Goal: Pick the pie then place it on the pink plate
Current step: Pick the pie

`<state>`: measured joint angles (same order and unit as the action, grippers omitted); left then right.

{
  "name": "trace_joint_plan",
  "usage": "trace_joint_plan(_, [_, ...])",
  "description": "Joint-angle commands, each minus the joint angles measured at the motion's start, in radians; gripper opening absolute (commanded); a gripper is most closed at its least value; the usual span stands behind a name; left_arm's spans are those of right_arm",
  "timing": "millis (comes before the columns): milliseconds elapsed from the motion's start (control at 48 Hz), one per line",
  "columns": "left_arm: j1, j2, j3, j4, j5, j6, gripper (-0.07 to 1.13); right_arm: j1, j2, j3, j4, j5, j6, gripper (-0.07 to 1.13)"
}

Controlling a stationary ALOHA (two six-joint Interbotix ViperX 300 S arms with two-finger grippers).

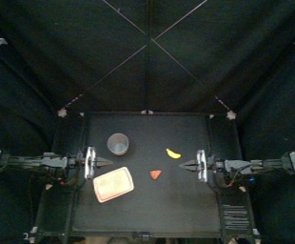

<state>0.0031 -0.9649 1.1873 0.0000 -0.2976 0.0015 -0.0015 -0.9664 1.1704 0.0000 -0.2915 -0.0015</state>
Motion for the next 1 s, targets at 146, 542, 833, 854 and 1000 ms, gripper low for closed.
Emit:
trace_joint_plan(146, [0.009,0.012,-0.026,-0.003,-0.008,0.002,0.01,-0.058,0.114,-0.063,-0.006,-0.006,0.008,0.00])
trace_joint_plan(542, [0.011,0.018,-0.028,-0.003,-0.012,0.000,0.01,-0.140,0.402,-0.196,0.003,-0.021,0.012,0.28])
trace_joint_plan(833, [0.020,0.018,-0.025,0.000,-0.012,0.005,0.01,-0.163,0.538,-0.239,0.161,-0.074,0.026,1.03])
trace_joint_plan(854, [0.021,0.018,-0.023,0.000,-0.012,0.005,0.01,-0.163,0.548,-0.241,0.173,-0.075,0.025,1.07])
trace_joint_plan(1000, [0.038,0.020,-0.021,0.002,-0.012,0.005,0.01,-0.158,0.617,-0.258,0.213,-0.075,0.023,1.06])
